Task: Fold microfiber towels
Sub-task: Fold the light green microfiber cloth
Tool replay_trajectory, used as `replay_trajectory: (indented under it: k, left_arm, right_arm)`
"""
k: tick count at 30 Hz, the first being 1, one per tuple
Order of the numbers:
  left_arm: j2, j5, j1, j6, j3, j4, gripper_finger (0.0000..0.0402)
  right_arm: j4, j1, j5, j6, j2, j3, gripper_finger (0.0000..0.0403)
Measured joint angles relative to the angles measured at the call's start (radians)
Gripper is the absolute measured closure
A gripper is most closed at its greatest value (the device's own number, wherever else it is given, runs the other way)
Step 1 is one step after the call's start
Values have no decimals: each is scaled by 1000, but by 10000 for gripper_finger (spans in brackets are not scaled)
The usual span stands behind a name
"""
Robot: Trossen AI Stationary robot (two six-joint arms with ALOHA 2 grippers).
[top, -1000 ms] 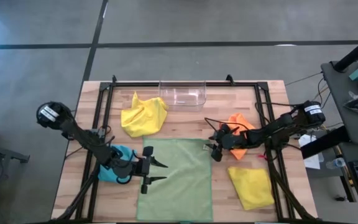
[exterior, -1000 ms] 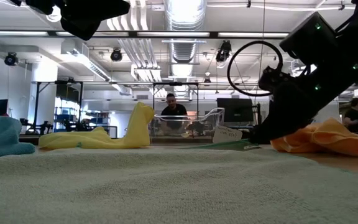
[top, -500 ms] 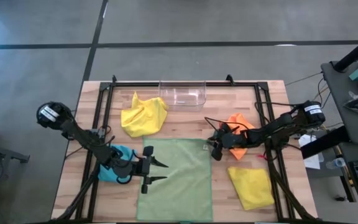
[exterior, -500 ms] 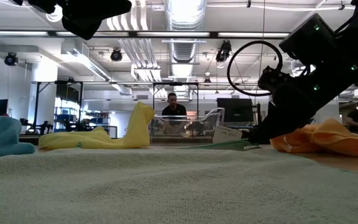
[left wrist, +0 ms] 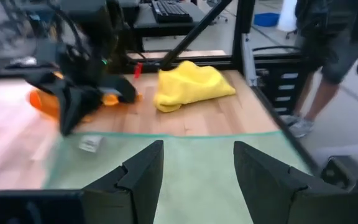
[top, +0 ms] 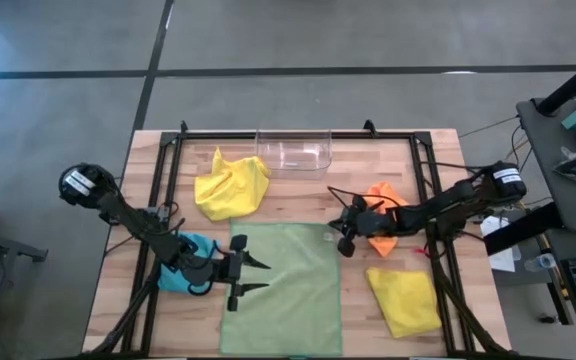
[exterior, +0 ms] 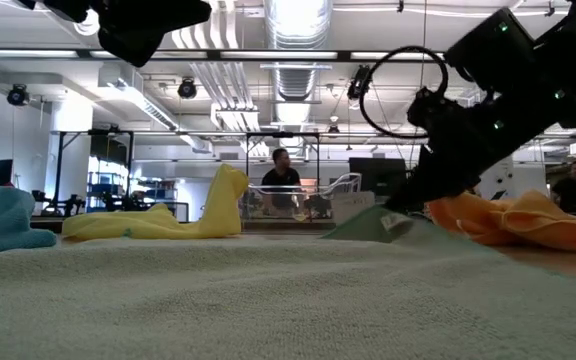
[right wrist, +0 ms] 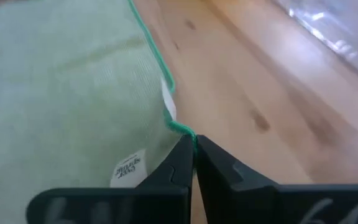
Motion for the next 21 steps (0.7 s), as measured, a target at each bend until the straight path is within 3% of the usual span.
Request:
replay_trajectory:
  k: [3,8,13,21]
  left_arm:
    - [0,58,0,-30,0,-23,222]
    - [-7,39,19,-48,1,-100,222]
    - [-26,51,115,-148,1,-264,222]
    - [-40,211,289,-155,3,-401,208]
  right_arm:
    - [-33,7,0,-12,-47,15,394]
    - [-64,33,22,-42,-129,25,394]
    - [-111,62,28,-67,-205,52,394]
    - [-338,113,78,-103,-261,165,395]
